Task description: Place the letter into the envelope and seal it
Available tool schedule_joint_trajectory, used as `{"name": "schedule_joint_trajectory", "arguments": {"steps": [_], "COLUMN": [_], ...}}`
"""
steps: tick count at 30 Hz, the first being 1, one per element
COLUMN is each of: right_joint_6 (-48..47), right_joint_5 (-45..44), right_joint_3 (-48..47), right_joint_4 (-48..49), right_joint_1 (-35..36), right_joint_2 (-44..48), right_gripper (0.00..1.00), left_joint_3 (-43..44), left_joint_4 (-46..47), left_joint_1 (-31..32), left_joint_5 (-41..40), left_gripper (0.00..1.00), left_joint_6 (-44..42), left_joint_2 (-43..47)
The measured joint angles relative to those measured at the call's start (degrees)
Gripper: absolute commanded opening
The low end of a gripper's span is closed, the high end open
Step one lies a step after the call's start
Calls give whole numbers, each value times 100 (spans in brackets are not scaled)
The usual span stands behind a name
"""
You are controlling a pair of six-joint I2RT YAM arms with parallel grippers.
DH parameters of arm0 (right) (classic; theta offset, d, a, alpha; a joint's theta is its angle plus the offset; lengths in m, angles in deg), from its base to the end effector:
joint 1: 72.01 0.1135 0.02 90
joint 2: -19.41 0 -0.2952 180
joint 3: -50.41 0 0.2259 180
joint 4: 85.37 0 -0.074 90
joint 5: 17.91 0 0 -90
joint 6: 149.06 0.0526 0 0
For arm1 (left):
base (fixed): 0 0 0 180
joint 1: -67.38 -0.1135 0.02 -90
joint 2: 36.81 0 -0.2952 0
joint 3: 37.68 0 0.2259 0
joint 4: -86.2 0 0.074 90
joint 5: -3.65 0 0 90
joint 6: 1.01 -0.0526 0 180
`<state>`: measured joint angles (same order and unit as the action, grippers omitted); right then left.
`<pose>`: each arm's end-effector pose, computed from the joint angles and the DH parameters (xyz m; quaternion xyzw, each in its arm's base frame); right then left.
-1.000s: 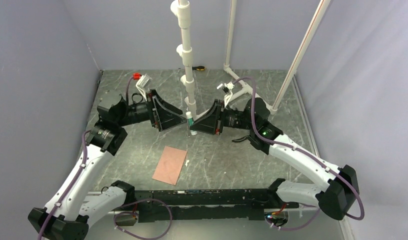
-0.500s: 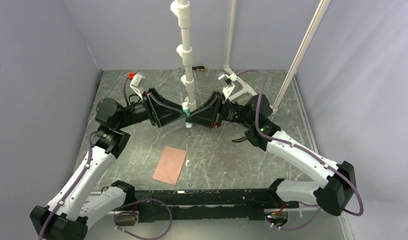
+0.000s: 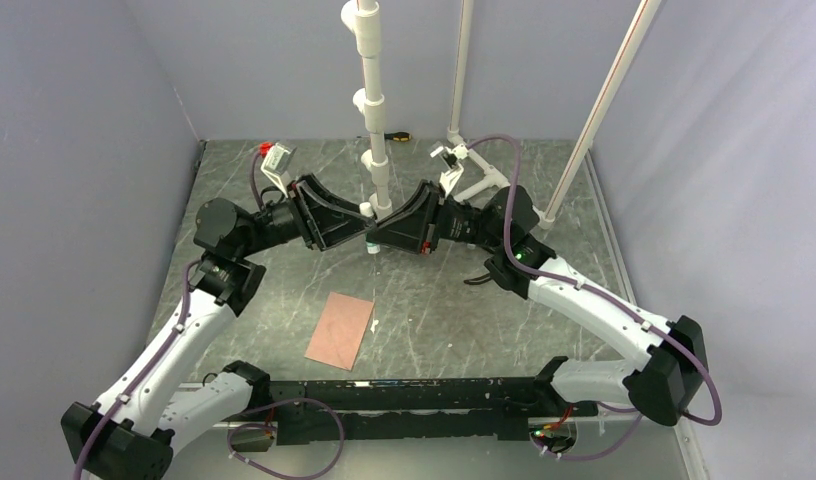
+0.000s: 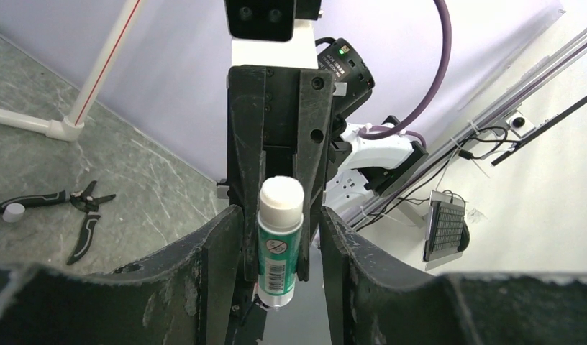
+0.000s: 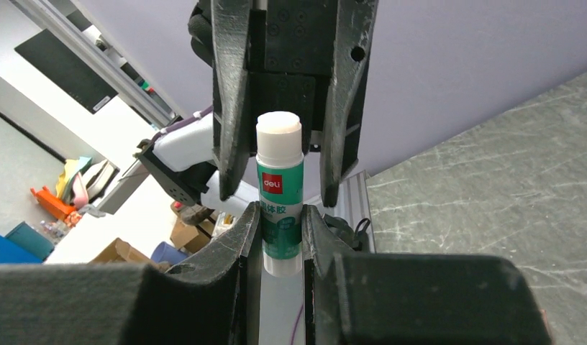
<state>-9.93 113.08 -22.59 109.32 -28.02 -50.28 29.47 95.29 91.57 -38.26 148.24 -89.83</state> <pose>0.1568 0.1993 0.4385 -0.2583 0.5627 0.6917 0.3716 0.1315 -0.1020 0.4475 0.1730 0.5817 -0.6748 0.4199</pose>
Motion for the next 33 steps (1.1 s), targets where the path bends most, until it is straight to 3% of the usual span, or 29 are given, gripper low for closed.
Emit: {"name": "schedule_joint_trajectory", "arguments": {"steps": [5,9,10,14,17,20,27,31,33], "right_joint_6": [-7,-13,-22,-96,-208,-273,-236,-151,-92], "right_joint_5": [2,20,17,48,170,256,260,70,-46], "right_joint_3": [-68,-76,-85,-96,-105,-68,90,103,168], "right_joint_4": [11,2,-7,-33,-122,-258,-293,-166,20], "right_joint_1": [0,-7,-13,-42,-20,11,11,28,33], "right_joint_2": [-2,-24,-31,-39,-37,-33,15,22,28], "right_gripper": [2,6,12,49,60,60,41,40,35], "left_joint_3": [0,0,0,0,0,4,7,7,7], "left_joint_4": [-42,-7,24,44,4,0,26,140,186], "left_joint_1": [81,114,114,114,120,125,131,129,131], "left_joint_5": [-90,-136,-138,-164,-271,-339,-348,-380,-393], "left_gripper": [32,6,3,3,2,2,2,3,3], "left_joint_6": [0,20,17,44,55,55,177,216,212], "left_joint_2": [-35,-37,-44,-48,-50,-50,-50,-68,-83]}}
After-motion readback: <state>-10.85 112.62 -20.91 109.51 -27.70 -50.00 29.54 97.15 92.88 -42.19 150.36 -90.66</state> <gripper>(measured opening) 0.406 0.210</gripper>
